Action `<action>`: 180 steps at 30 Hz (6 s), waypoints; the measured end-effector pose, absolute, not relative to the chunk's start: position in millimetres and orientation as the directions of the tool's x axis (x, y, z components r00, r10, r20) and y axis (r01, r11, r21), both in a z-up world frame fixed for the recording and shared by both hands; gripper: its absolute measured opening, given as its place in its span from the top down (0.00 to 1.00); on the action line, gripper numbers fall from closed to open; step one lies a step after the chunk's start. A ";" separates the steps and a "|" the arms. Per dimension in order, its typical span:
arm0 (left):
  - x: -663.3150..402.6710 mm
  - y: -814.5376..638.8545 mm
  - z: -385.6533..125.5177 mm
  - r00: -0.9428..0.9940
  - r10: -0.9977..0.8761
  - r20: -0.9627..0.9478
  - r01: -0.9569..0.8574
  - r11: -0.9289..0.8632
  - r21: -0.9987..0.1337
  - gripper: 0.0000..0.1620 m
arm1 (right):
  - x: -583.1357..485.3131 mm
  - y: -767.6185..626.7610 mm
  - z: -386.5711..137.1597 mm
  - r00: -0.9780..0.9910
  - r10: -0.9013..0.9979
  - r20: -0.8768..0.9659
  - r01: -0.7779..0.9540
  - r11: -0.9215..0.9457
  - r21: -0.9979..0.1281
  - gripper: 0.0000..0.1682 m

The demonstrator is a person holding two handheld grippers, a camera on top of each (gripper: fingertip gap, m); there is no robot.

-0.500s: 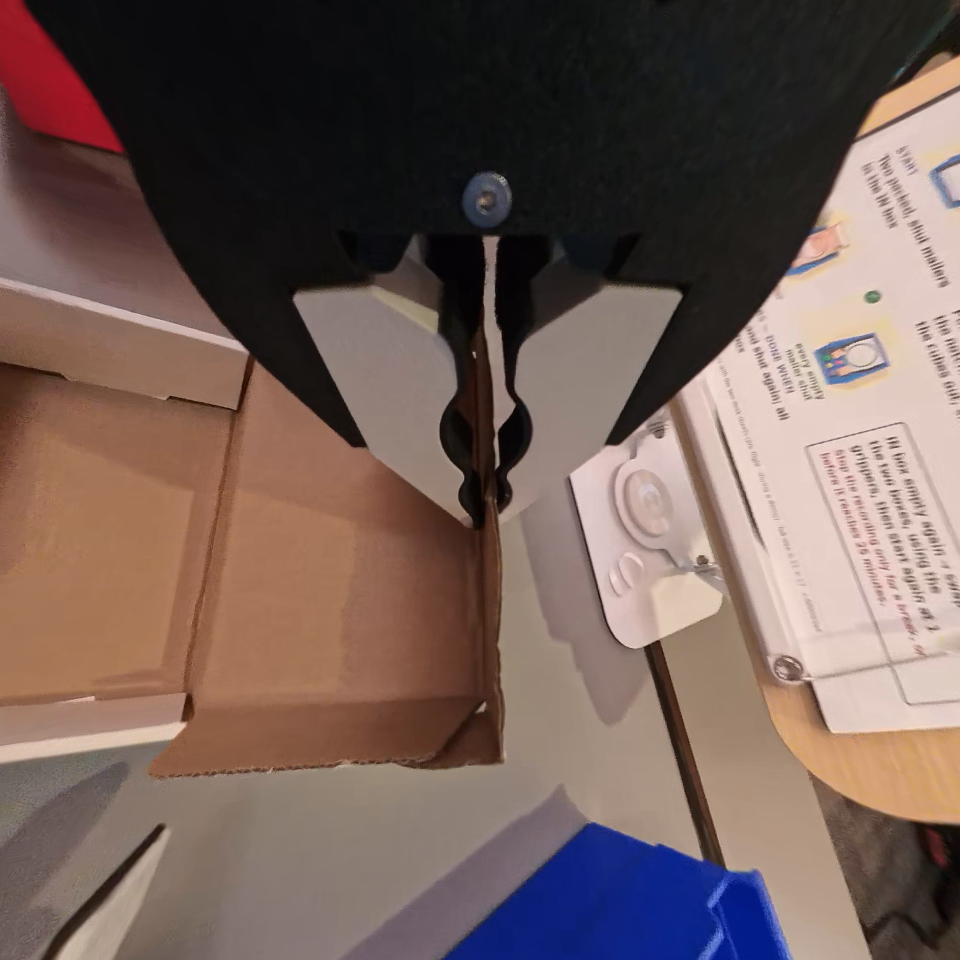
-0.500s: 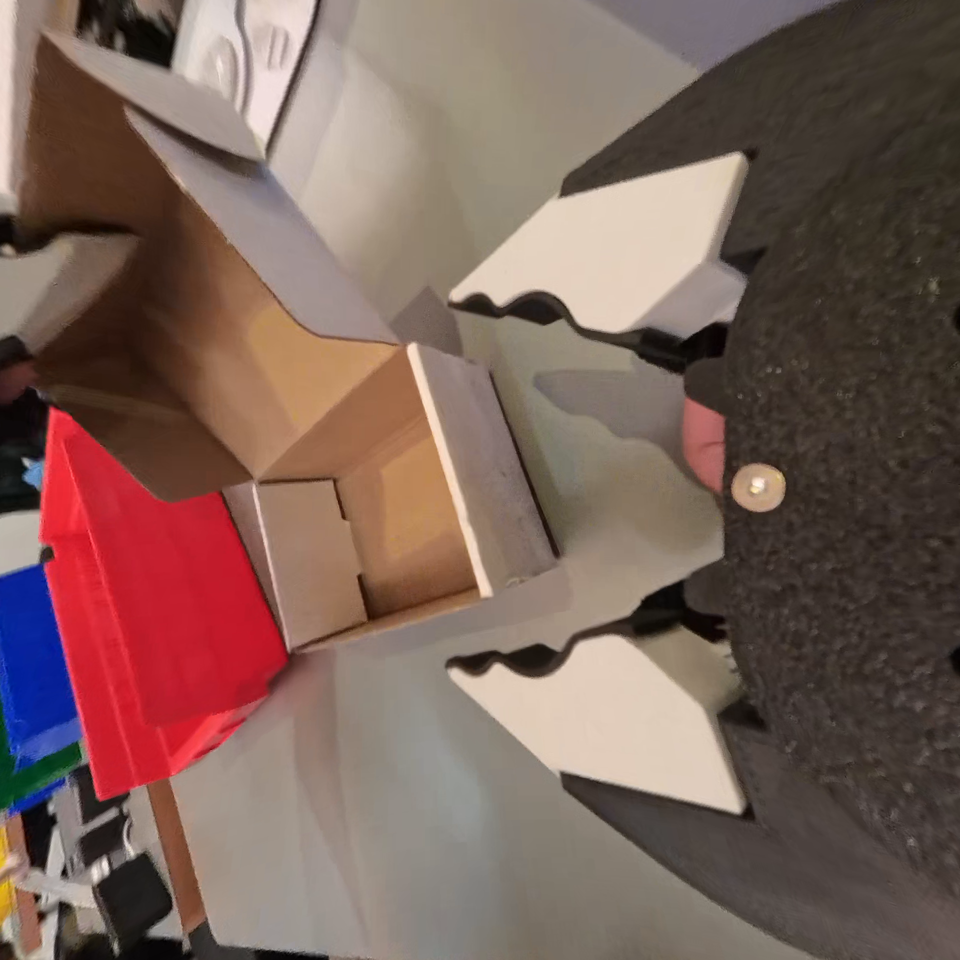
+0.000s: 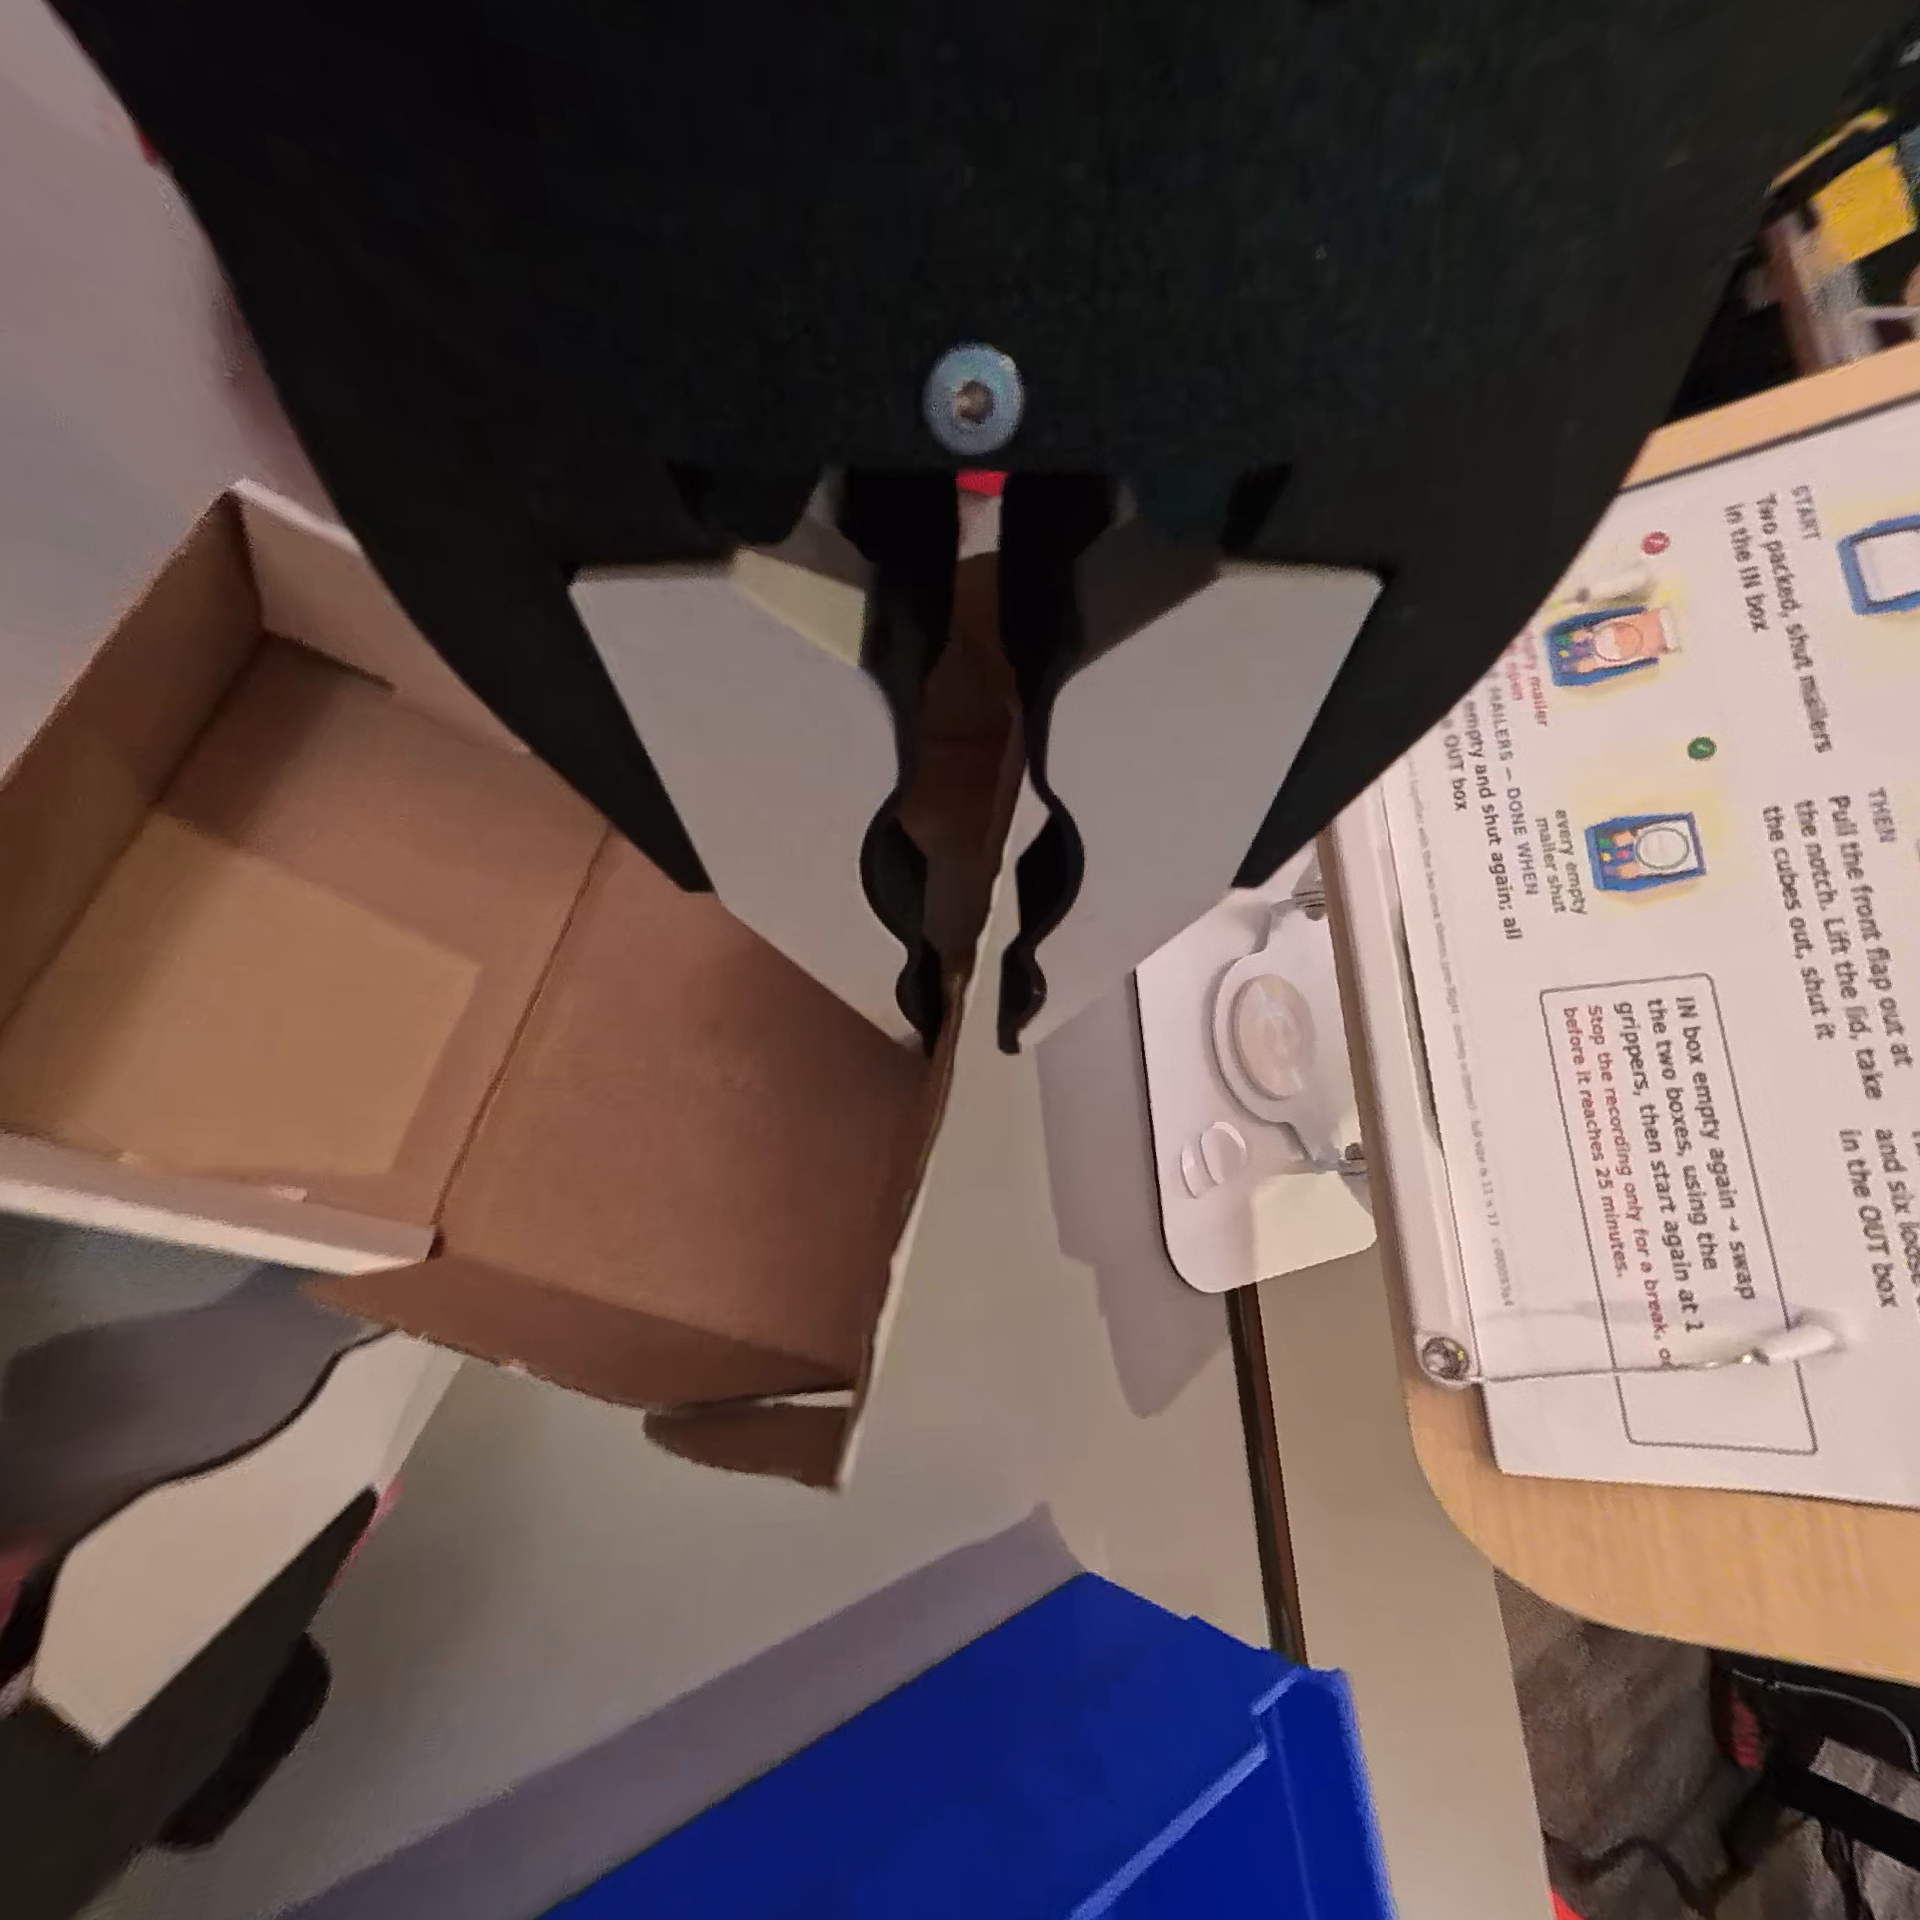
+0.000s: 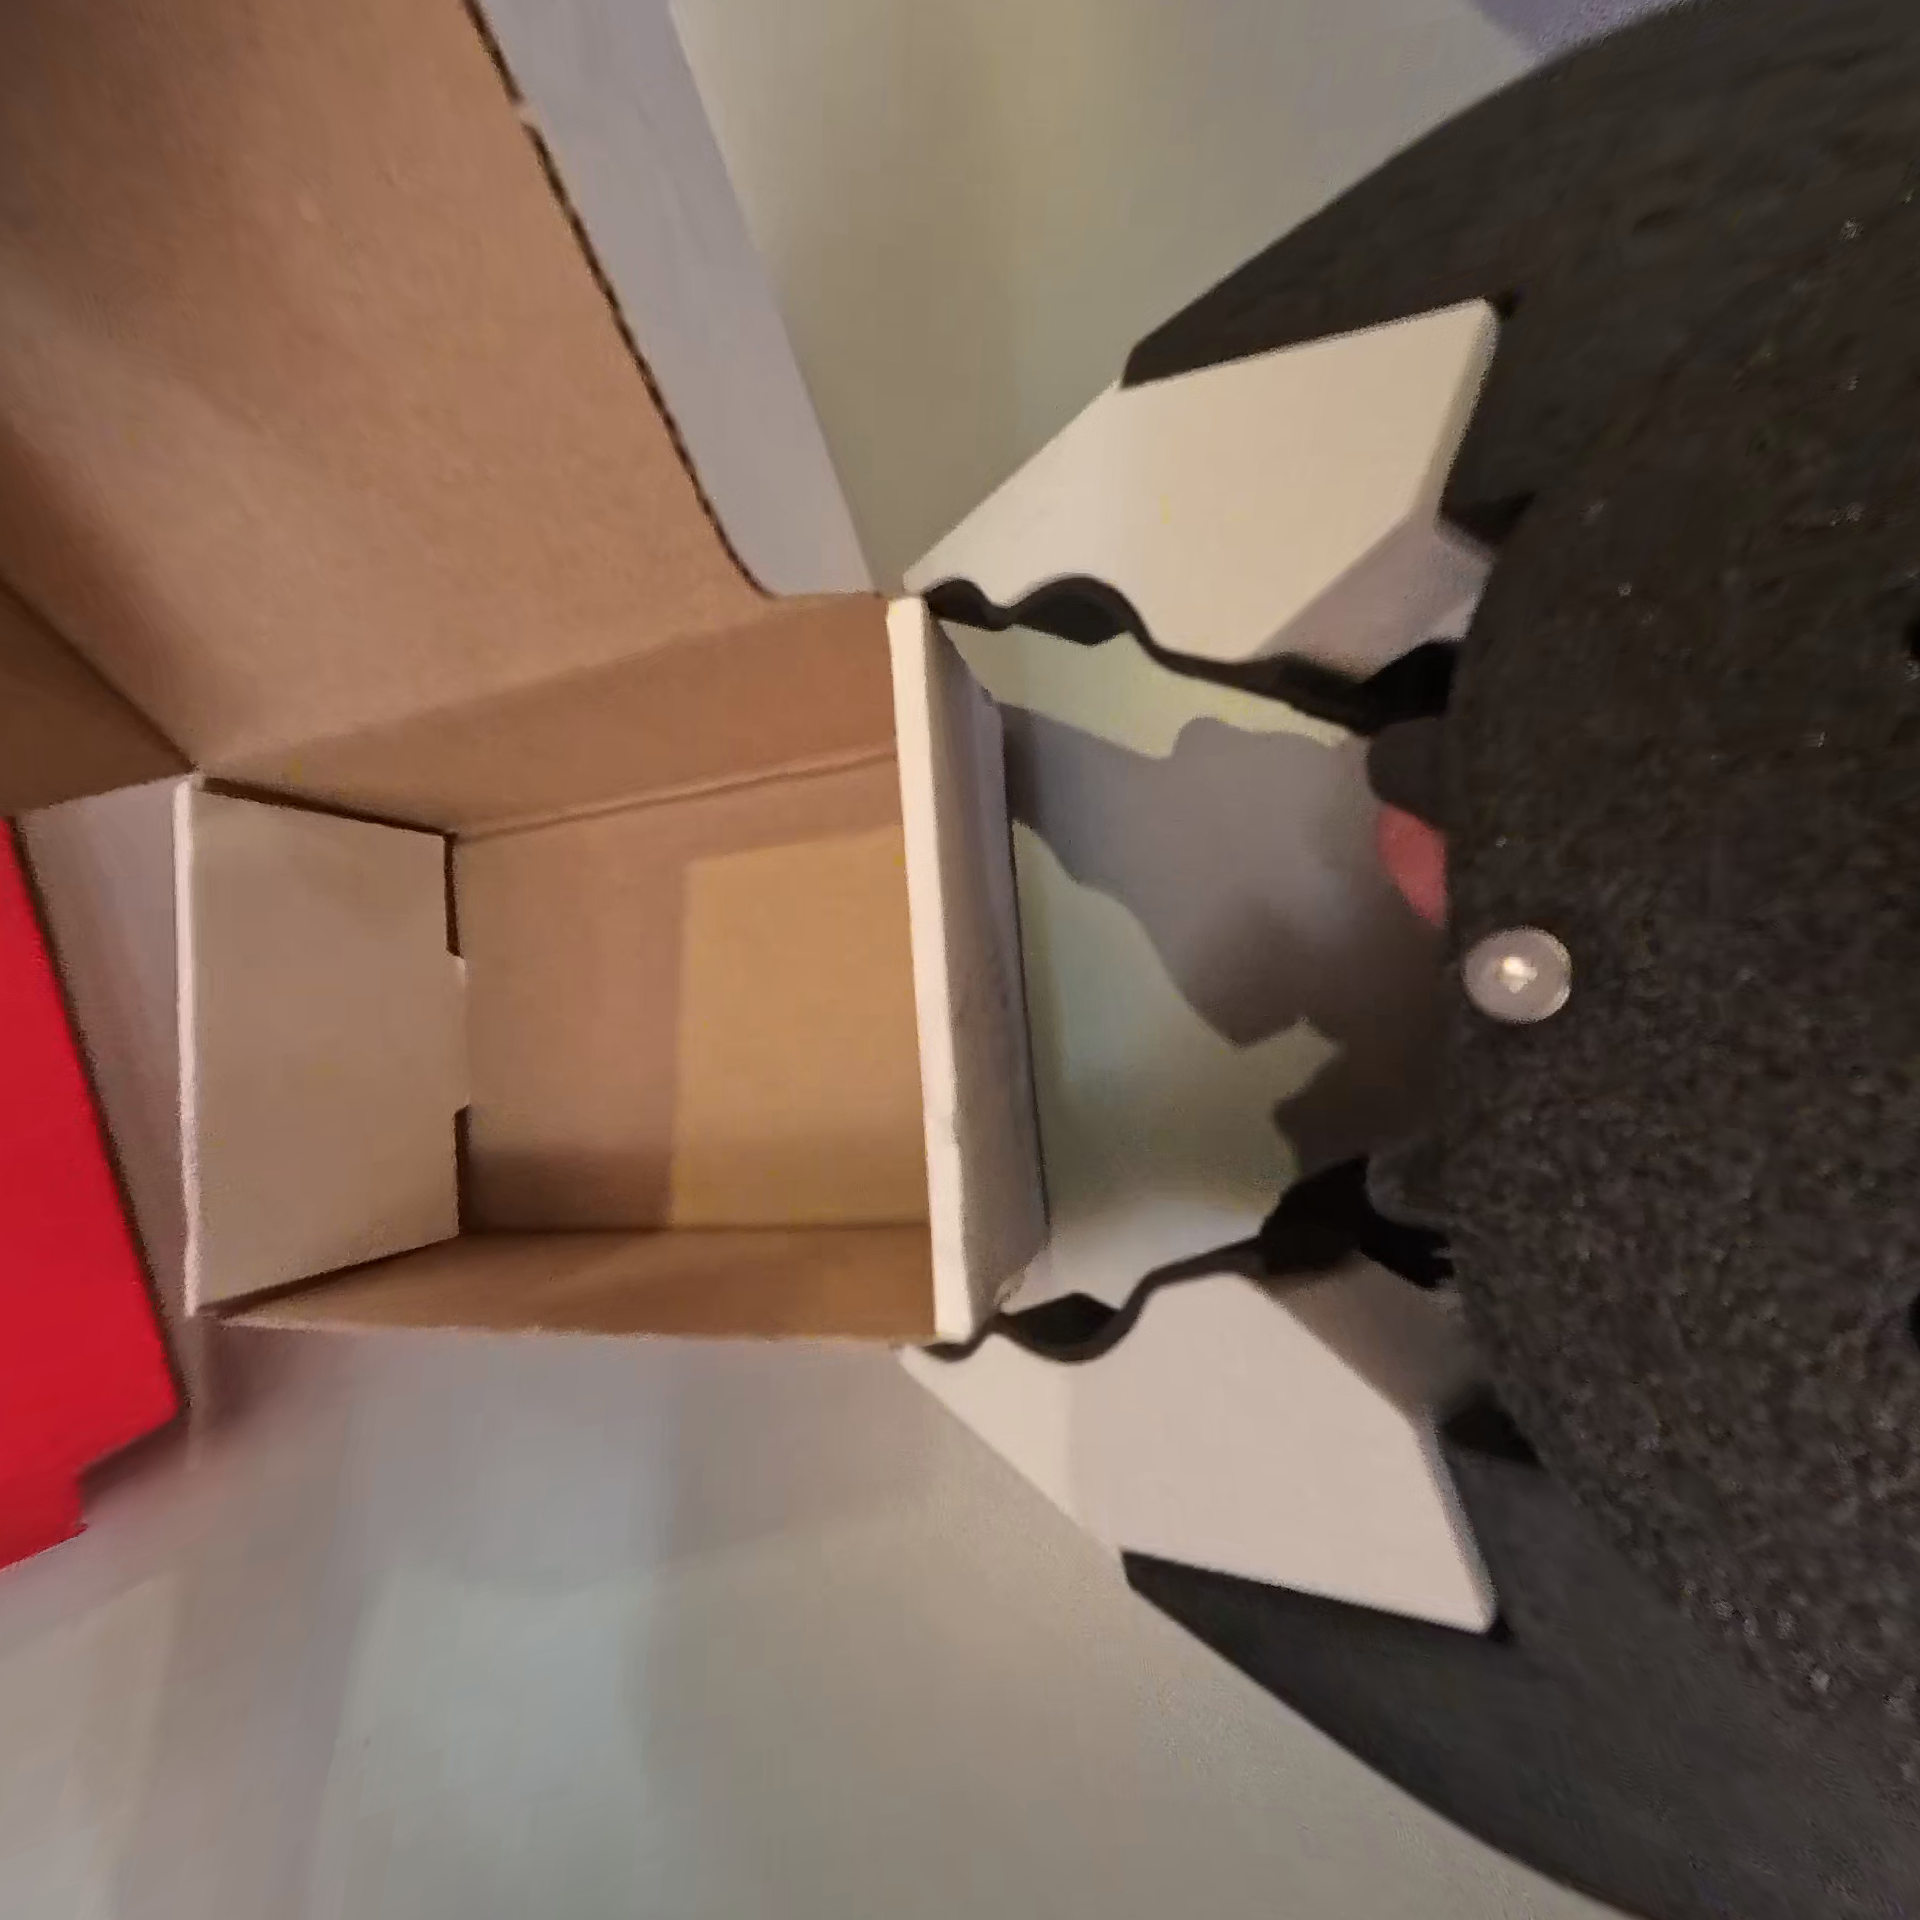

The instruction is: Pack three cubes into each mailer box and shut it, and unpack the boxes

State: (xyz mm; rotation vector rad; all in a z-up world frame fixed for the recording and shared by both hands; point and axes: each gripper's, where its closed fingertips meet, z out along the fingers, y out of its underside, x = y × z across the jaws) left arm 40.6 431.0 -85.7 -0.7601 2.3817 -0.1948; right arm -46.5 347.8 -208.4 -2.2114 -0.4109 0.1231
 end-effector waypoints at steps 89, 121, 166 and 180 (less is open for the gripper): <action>-79.9 390.0 -134.8 -0.553 -0.827 -0.100 -0.653 0.505 -0.564 0.62 | -37.3 344.2 -207.4 0.928 0.370 0.052 0.262 -0.545 -0.796 0.25; -188.0 595.3 -163.6 -0.131 -0.974 -0.186 -0.948 0.178 -0.264 0.85 | -37.3 342.6 -207.7 0.929 0.367 0.051 0.260 -0.547 -0.796 0.25; -29.6 352.4 -141.9 -0.458 -0.889 -0.016 -0.646 0.345 -0.681 0.80 | -36.5 341.4 -207.5 0.929 0.367 0.046 0.256 -0.549 -0.796 0.25; -226.4 591.2 -80.4 -0.074 -0.985 -0.159 -0.885 0.138 -0.445 0.81 | -36.9 342.2 -207.1 0.929 0.367 0.041 0.251 -0.547 -0.799 0.25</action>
